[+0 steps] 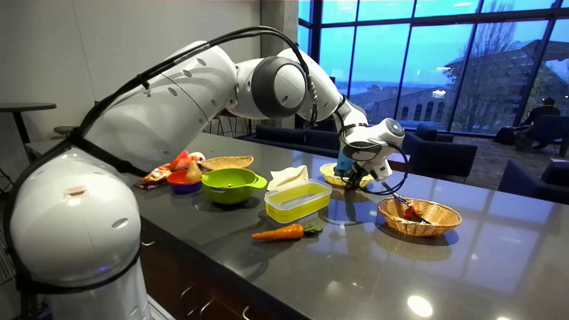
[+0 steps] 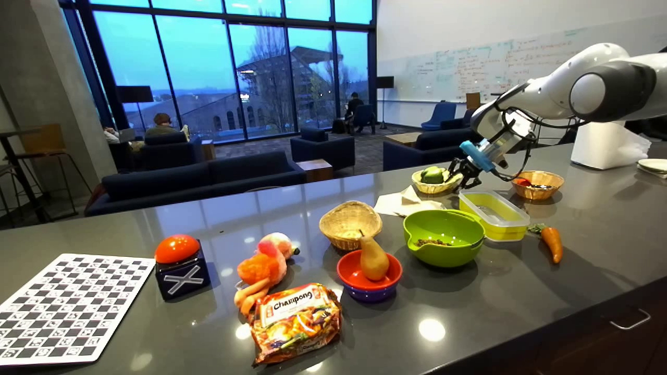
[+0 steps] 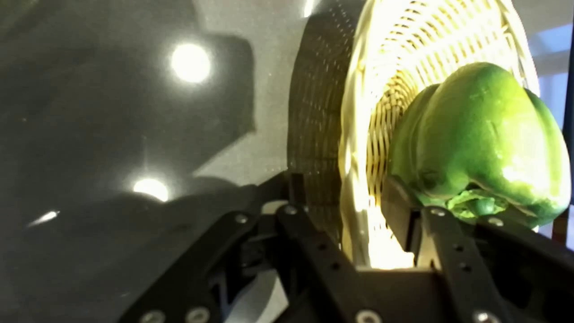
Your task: Remove the basket from the yellow container.
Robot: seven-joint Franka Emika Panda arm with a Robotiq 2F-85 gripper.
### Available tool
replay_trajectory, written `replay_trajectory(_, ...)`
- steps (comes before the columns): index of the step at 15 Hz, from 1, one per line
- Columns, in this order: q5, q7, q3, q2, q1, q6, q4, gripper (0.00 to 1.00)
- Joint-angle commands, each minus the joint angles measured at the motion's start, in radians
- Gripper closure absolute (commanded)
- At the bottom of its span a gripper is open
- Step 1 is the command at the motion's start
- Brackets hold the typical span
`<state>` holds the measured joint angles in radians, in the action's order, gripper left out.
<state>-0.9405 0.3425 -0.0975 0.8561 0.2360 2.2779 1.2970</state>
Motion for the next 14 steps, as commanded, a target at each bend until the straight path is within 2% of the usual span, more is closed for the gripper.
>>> replay_trajectory(1,0.008,0.0,0.014,-0.02,0.015,0.004,0.02,0.19)
replay_trajectory(4,0.014,0.006,0.007,-0.038,0.008,0.013,0.04,0.02)
replay_trajectory(5,0.017,0.012,0.002,-0.047,0.003,0.023,0.052,0.0)
replay_trajectory(14,0.071,0.031,-0.029,-0.149,-0.027,0.121,0.192,0.0)
